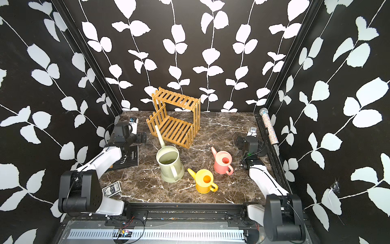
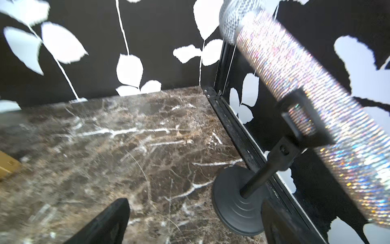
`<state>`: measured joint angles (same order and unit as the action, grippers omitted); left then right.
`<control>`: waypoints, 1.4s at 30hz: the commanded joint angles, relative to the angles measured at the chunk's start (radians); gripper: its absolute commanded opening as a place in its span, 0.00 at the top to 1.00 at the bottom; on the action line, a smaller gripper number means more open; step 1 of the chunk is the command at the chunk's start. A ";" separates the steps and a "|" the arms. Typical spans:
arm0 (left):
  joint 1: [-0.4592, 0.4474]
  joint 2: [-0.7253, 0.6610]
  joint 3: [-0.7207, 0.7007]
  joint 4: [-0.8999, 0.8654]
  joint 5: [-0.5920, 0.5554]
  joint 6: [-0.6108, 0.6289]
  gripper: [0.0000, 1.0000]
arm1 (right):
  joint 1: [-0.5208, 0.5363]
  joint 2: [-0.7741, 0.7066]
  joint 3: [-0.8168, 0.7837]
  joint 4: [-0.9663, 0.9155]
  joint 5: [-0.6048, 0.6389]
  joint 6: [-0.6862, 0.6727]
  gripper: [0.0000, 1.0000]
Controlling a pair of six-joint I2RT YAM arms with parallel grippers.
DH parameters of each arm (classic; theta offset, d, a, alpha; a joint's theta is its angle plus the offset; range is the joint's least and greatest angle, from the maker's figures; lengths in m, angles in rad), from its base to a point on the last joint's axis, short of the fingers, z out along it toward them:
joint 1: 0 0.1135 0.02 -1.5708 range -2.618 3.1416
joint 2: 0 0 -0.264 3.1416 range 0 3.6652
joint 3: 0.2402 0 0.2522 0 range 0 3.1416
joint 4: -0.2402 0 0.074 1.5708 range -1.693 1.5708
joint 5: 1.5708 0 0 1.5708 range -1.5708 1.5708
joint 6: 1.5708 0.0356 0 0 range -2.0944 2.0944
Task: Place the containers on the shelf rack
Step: Adjust the shelf at the center of the board.
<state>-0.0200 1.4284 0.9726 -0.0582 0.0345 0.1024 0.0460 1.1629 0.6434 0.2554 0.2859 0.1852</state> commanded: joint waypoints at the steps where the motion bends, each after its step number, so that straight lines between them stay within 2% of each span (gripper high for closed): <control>1: -0.003 -0.074 0.059 -0.284 -0.019 -0.033 0.02 | 0.002 -0.037 0.044 -0.136 -0.055 0.109 0.01; 8: 0.005 -0.178 -0.003 -0.310 0.015 -0.026 0.02 | 0.025 -0.029 0.138 -0.263 -0.122 0.274 0.02; 17: 0.026 -0.189 -0.037 -0.285 0.043 0.013 0.02 | 0.233 0.058 0.231 -0.282 -0.033 0.324 0.02; 32: 0.032 -0.204 -0.047 -0.288 0.095 0.026 0.02 | 0.579 0.363 0.535 -0.295 0.089 0.334 0.01; 35: 0.035 -0.205 -0.047 -0.293 0.111 0.031 0.01 | 0.622 0.419 0.607 -0.312 0.122 0.303 0.01; 42: 0.038 -0.215 -0.059 -0.282 0.118 0.039 0.02 | 0.685 0.574 0.745 -0.354 0.163 0.351 0.01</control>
<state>0.0105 1.2423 0.9314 -0.3424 0.1364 0.1261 0.7113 1.6951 1.3468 -0.0803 0.4088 0.5148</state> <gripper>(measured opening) 0.986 0.986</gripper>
